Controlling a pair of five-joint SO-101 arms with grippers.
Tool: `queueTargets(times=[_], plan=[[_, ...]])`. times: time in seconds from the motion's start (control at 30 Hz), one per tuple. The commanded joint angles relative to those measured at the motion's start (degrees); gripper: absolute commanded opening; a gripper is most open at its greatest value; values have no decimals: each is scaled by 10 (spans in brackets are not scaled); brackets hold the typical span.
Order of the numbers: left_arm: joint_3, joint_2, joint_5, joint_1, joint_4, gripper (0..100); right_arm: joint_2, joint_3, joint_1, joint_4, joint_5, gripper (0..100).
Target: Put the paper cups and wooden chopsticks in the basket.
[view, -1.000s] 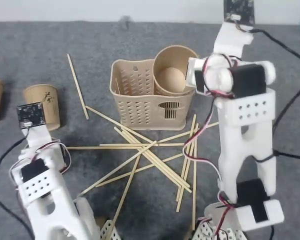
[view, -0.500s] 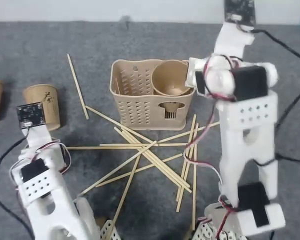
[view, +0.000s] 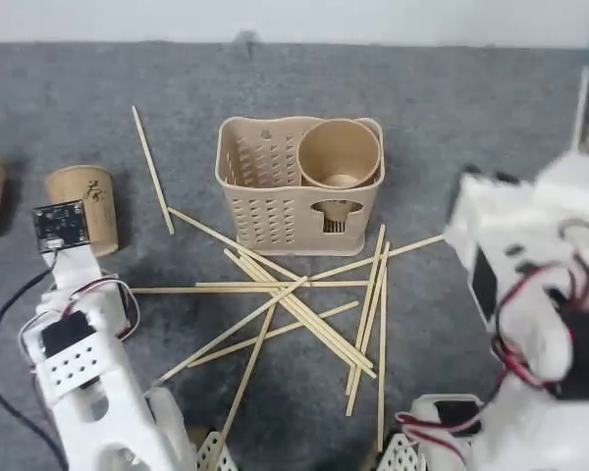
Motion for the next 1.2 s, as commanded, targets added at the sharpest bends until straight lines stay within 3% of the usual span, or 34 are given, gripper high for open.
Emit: queueTargets(times=[0.0,0.23,0.4,0.57,0.9,1.17], plan=[[-2,0,2,4,-13,13,-89,98,81,21,57,96],[-2,0,2,4,-13,13,-153,287,309,10,228,96],[-2,0,2,4,-13,13,-154,370,465,-95,345,96],[-2,1,2,4,-11,13,-158,469,562,-228,446,101],[-2,1,2,4,-10,13,-152,659,683,-631,596,102],[5,-4,2,4,-9,13,-152,730,684,-717,687,102]])
